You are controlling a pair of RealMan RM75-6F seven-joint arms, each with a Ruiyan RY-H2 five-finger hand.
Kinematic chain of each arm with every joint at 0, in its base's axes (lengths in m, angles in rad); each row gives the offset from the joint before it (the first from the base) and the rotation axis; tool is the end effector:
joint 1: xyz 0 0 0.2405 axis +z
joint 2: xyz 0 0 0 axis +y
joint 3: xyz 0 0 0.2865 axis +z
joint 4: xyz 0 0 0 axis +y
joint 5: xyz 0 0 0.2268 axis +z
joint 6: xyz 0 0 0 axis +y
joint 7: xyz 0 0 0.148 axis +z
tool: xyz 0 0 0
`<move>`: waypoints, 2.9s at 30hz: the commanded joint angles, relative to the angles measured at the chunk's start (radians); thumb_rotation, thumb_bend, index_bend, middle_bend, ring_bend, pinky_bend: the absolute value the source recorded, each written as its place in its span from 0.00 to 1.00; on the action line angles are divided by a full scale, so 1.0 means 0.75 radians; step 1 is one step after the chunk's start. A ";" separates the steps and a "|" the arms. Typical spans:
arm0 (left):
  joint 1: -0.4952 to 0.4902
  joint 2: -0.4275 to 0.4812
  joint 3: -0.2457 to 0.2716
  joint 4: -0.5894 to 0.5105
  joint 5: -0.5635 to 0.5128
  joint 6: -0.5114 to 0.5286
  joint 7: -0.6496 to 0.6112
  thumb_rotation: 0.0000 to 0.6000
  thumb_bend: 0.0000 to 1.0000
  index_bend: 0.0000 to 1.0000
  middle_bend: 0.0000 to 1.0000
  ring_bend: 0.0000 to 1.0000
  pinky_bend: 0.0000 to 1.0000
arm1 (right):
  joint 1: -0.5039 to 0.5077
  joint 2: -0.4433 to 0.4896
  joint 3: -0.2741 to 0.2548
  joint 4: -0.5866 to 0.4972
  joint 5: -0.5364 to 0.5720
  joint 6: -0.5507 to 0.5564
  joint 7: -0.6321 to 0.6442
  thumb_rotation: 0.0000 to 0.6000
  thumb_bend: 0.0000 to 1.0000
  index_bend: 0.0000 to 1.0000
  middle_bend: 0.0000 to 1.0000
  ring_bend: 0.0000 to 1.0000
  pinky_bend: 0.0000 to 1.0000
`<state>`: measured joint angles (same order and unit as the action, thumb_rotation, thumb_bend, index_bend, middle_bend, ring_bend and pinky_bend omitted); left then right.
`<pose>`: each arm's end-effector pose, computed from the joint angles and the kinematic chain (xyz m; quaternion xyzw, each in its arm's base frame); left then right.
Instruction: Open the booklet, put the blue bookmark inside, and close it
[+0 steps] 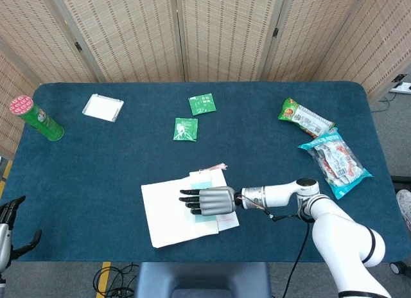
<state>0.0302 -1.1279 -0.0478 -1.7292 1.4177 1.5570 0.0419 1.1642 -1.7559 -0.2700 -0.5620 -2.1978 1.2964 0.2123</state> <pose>-0.3462 0.1467 0.1565 -0.5177 -0.4426 -0.3805 0.6256 -0.1147 -0.4039 -0.0776 0.9179 0.2185 0.3181 0.0922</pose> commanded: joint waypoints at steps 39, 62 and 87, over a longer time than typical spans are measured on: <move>0.021 -0.012 0.004 0.036 -0.017 -0.003 -0.025 1.00 0.34 0.14 0.17 0.14 0.23 | 0.053 -0.192 -0.141 0.325 0.067 0.075 0.076 1.00 0.21 0.30 0.08 0.00 0.00; 0.025 -0.008 -0.003 0.043 -0.023 -0.003 -0.034 1.00 0.34 0.14 0.17 0.14 0.23 | 0.049 -0.155 -0.120 0.259 0.149 0.146 0.093 1.00 0.26 0.14 0.03 0.00 0.00; 0.017 -0.002 0.000 0.002 0.012 0.008 -0.010 1.00 0.34 0.14 0.17 0.14 0.23 | -0.014 0.213 -0.097 -0.616 0.232 -0.102 -0.027 1.00 0.79 0.34 0.11 0.00 0.00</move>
<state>0.0430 -1.1292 -0.0478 -1.7274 1.4269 1.5630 0.0342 1.1571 -1.6019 -0.3462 -1.0130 -2.0268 1.2304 0.1998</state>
